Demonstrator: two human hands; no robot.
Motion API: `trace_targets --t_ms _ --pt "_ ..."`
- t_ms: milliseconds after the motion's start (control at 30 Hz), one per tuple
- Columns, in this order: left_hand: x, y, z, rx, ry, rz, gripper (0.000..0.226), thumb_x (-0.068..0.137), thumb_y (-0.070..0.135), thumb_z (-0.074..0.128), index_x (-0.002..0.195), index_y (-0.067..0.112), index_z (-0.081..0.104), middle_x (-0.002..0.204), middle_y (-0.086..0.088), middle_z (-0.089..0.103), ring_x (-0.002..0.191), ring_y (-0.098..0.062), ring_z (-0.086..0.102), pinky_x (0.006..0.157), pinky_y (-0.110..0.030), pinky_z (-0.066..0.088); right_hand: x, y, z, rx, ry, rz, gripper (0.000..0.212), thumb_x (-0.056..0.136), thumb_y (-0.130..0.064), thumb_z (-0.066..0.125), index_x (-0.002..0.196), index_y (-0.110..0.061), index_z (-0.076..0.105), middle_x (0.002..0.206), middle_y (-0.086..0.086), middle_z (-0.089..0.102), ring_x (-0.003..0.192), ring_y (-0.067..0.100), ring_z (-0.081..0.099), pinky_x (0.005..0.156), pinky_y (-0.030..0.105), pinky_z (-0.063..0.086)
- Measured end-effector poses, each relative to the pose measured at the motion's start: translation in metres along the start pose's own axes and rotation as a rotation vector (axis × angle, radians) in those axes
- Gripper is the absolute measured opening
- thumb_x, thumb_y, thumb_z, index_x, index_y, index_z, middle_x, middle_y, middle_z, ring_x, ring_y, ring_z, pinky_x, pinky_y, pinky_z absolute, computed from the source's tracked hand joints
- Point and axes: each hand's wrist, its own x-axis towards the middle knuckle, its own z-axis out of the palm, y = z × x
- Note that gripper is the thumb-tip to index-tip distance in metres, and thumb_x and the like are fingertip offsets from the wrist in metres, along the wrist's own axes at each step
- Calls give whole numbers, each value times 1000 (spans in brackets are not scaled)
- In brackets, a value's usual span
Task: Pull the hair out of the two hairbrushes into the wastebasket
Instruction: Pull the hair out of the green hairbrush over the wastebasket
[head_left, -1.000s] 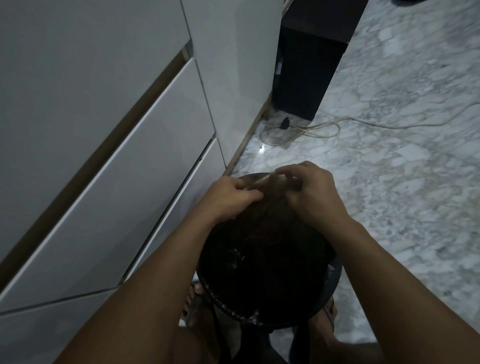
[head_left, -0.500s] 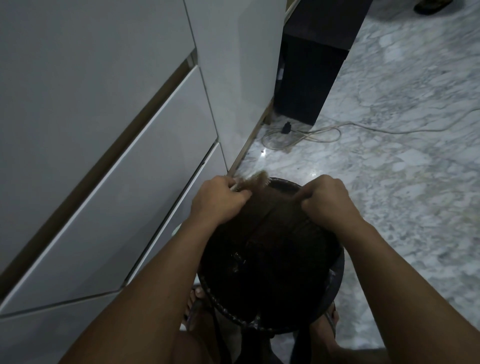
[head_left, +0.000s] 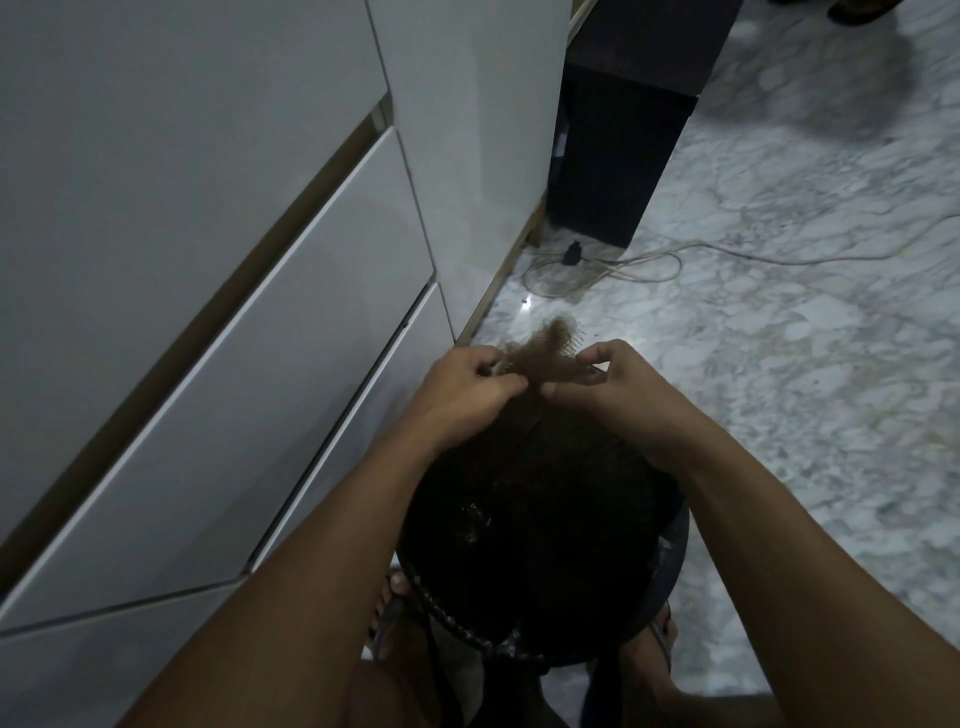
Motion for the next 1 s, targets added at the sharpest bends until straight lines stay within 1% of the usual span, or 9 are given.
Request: trace_targets --t_ms 133,300,467,533,700,767,867,933,1000 --pt "1 -3 0 -70 23 -21 65 63 54 65 116 17 71 110 -8 72 98 -30 69 88 -48 57 -2 -1 -1 -93 -10 -73 11 86 -11 70 91 -4 63 79 13 75 80 32 73 78 46 58" --pt "9 -10 -8 -102 152 -79 23 94 34 60 104 15 67 85 -8 66 67 -25 61 56 -30 51 -1 -3 -8 -176 20 -94 17 84 -13 72 82 1 62 70 7 75 75 26 73 78 41 57" --pt "10 -11 -10 -120 171 -68 19 94 34 59 98 17 66 84 -7 65 66 -22 61 48 -26 47 -1 0 -16 -256 -43 -61 16 82 -13 74 74 -7 62 74 6 76 76 23 73 73 40 57" --pt "8 -8 -6 -138 118 -57 21 92 33 59 104 17 67 84 -5 65 66 -21 61 49 -27 47 -2 1 -12 -304 -81 -46 18 79 -19 78 84 -9 63 83 4 75 78 16 70 71 34 53" --pt "2 1 -1 -189 19 -46 13 89 21 52 87 18 65 82 -10 61 65 -23 59 54 -32 47 1 0 -5 -130 -46 7 86 67 -43 84 138 -21 40 129 1 58 112 16 59 84 27 48" --pt "0 3 1 -203 -9 -37 14 91 19 52 92 17 66 84 -11 61 66 -23 59 55 -32 48 0 -2 -1 -141 -6 -17 93 69 -46 81 145 -21 34 143 2 49 126 20 51 90 27 45" --pt "-2 4 4 -217 -40 -21 23 93 25 56 109 13 67 80 -8 62 65 -21 59 56 -31 47 -2 -4 2 -154 0 -96 41 80 -31 76 116 -17 63 111 -5 68 100 12 66 73 12 49" --pt "-2 4 4 -203 -37 -14 21 91 35 61 99 17 69 77 -4 63 65 -20 61 57 -30 47 -2 -2 2 -157 -18 -118 19 86 -23 71 102 -13 73 88 0 75 81 17 72 67 20 55" --pt "-1 2 4 -184 2 -13 30 86 47 66 94 19 69 79 -1 65 65 -18 63 55 -26 46 0 -1 1 -236 -24 -105 15 89 -22 67 95 -12 75 80 6 74 74 19 71 66 29 54"
